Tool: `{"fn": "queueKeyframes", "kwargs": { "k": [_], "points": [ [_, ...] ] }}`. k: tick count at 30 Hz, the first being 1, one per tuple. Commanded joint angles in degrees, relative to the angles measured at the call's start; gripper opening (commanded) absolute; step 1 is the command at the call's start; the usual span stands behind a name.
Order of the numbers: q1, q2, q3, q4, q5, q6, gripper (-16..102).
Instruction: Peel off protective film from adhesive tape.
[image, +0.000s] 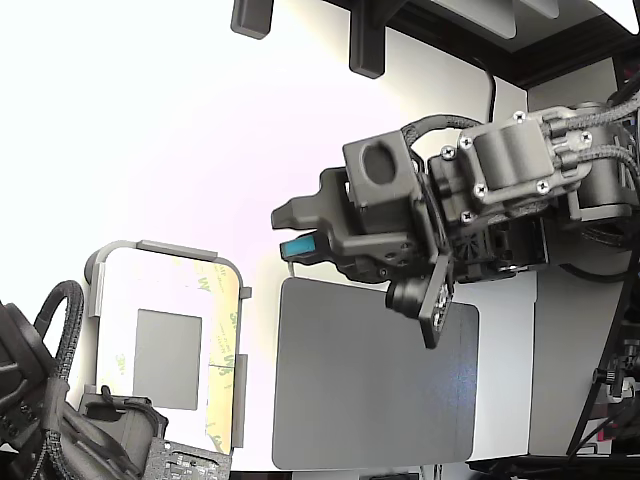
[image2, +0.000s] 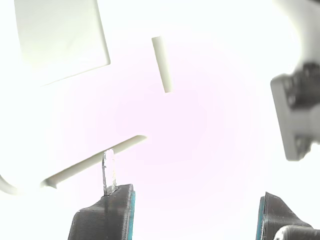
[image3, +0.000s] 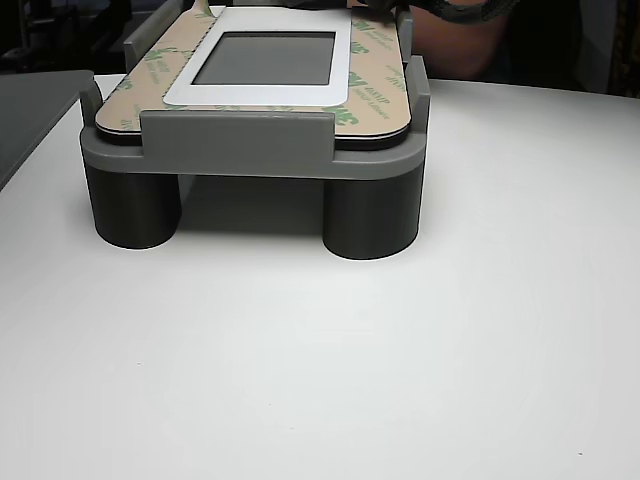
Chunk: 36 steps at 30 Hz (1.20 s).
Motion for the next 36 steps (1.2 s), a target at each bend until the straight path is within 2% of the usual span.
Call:
{"fn": "queueKeyframes", "kwargs": {
  "k": [1,2,6,9,12,18,26,30,36],
  "points": [
    [-6.06,5.63,1.85,-4.04,-0.26,22.32,100],
    [-7.03,6.24,2.37,-4.75,-0.70,29.00,100],
    [-7.12,6.15,3.16,-5.80,4.04,53.53,100],
    [-9.32,7.73,4.22,-3.52,4.92,59.85,100],
    [-13.01,11.34,7.29,-2.55,2.81,61.52,100],
    [-22.24,17.05,15.56,-4.75,-4.48,60.56,100],
    [-21.53,30.23,24.35,-2.81,-4.13,59.50,100],
    [-21.53,30.06,24.35,-3.43,-2.02,60.91,100],
    [-21.53,30.15,24.43,-3.34,-1.85,61.00,100]
  ]
}}
